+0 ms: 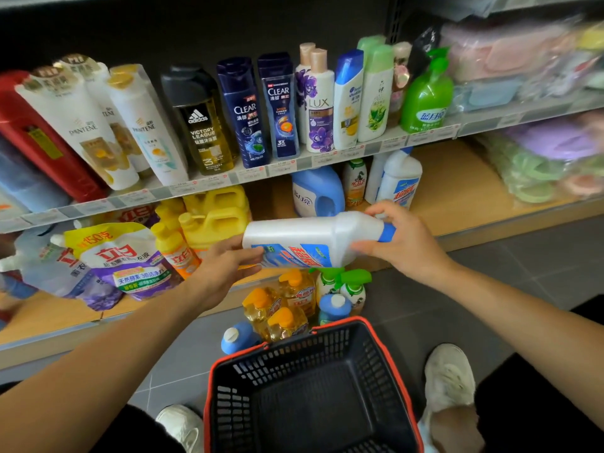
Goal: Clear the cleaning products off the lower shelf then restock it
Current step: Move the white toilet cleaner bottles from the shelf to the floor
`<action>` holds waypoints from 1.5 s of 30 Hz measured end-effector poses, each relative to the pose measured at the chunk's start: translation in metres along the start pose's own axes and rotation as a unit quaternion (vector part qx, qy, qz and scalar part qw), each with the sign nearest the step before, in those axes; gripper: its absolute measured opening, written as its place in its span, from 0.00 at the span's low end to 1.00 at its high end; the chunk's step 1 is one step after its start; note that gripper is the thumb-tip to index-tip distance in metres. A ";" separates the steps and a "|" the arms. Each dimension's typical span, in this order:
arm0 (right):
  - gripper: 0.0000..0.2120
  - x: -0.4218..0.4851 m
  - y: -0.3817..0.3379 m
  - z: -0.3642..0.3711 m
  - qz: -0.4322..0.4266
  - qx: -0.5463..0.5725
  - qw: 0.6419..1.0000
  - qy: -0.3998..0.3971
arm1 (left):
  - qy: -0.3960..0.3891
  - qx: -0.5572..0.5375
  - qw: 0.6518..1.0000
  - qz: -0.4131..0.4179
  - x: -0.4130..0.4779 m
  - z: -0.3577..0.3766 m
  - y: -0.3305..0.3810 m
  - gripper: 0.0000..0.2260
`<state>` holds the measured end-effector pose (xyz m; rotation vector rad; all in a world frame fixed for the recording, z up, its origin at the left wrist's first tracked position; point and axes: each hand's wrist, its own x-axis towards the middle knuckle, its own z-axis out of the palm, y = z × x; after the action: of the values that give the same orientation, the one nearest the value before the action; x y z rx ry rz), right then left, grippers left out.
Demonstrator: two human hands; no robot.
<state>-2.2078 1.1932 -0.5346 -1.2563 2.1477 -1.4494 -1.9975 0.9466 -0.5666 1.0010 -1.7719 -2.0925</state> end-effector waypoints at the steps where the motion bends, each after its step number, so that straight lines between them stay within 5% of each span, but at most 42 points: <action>1: 0.17 0.005 -0.004 -0.004 -0.007 -0.010 1.000 0.013 | -0.006 0.026 1.000 -0.015 0.003 0.005 -0.003 0.12; 7: 0.15 0.031 -0.027 -0.032 -0.004 -0.019 0.998 0.054 | -0.099 0.149 0.982 -0.053 0.017 0.039 -0.016 0.14; 12: 0.16 0.039 -0.024 -0.051 0.003 -0.084 0.993 0.087 | -0.133 0.291 0.947 0.029 0.028 0.063 -0.028 0.16; 18: 0.15 0.043 0.022 -0.059 0.031 -0.204 0.978 0.011 | -0.185 0.551 0.804 0.123 0.050 0.073 -0.042 0.15; 23: 0.18 0.053 0.081 -0.053 0.105 -0.232 0.967 -0.019 | -0.133 0.671 0.700 0.207 0.092 0.090 -0.066 0.19; 30: 0.23 0.053 0.150 -0.021 0.194 -0.289 0.928 -0.134 | -0.107 0.671 0.724 0.119 0.120 0.092 -0.117 0.32; 39: 0.18 0.060 0.183 0.013 0.232 -0.308 0.889 -0.248 | -0.068 0.656 0.714 0.235 0.125 0.074 -0.139 0.31; 45: 0.21 0.120 0.177 0.019 0.265 -0.197 0.937 -0.116 | -0.004 0.505 0.837 0.211 0.139 0.076 -0.139 0.21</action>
<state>-2.3573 1.1119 -0.6656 -0.7965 2.4169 -0.6448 -2.1124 0.9613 -0.7419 0.6375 -2.8220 -0.8107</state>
